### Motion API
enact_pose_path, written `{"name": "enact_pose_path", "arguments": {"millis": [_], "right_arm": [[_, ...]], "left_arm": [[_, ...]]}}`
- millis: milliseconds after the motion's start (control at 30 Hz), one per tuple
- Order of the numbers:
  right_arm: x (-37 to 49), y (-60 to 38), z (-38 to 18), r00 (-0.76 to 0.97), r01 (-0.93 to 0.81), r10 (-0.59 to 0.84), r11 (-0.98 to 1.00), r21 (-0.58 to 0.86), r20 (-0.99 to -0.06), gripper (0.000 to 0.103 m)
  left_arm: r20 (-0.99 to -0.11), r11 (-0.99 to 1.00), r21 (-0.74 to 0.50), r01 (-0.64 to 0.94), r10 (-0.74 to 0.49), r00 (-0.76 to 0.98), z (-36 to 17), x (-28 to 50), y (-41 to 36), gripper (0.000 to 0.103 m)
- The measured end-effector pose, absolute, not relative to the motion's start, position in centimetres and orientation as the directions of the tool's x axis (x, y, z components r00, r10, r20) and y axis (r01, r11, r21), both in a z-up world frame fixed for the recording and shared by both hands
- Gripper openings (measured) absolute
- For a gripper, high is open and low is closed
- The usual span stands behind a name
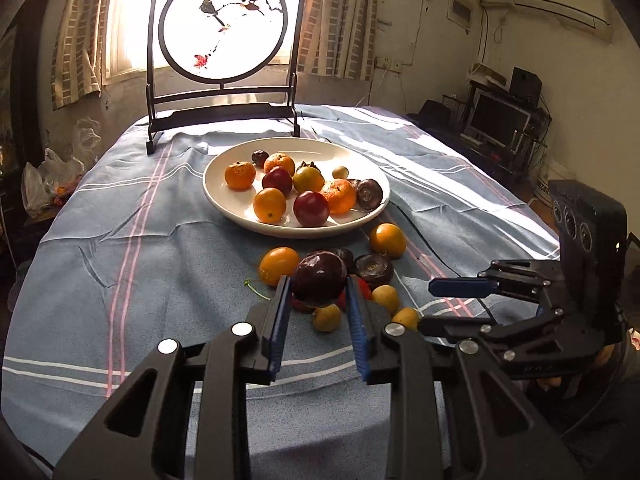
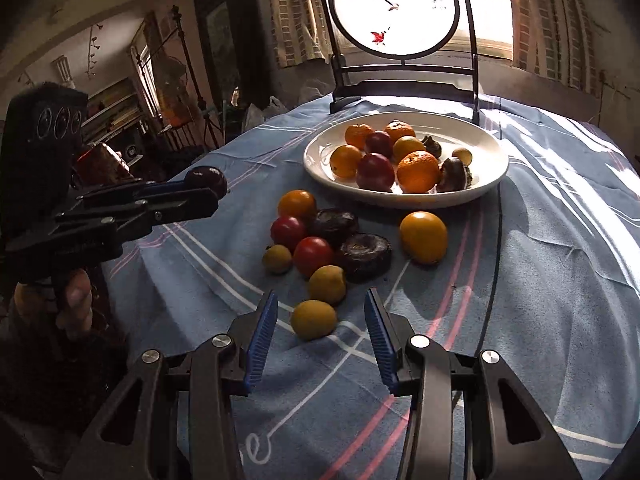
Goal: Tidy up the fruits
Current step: 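Grasp a dark plum with left tool while right tool grasps a yellow fruit, then release the plum on the plate with left tool while right tool releases its fruit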
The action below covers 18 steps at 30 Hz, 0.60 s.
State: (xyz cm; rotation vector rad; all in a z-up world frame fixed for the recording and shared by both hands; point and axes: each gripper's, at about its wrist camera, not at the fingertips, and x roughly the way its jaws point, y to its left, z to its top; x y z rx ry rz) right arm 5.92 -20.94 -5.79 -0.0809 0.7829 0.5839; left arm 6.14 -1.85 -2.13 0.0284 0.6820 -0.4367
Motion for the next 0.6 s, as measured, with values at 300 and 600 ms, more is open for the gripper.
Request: {"name": "enact_pose_path", "arguments": {"millis": [300,600], "right_arm": [[6.7,-19.5,-7.3,0.503,-0.484,0.390,0.867,0.123,-0.771,0.027],[5.0,-23.8,-5.5,0.561,-0.445,0.495,0.856,0.262,-0.663,0.027]], "left_arm": [[-0.624,0.914,-0.134,0.382,-0.377,0.684,-2.8,5.1,-0.3,0.027],[-0.620,0.914,-0.155,0.375,-0.385,0.683,-3.0,5.2,0.4,0.027]]}}
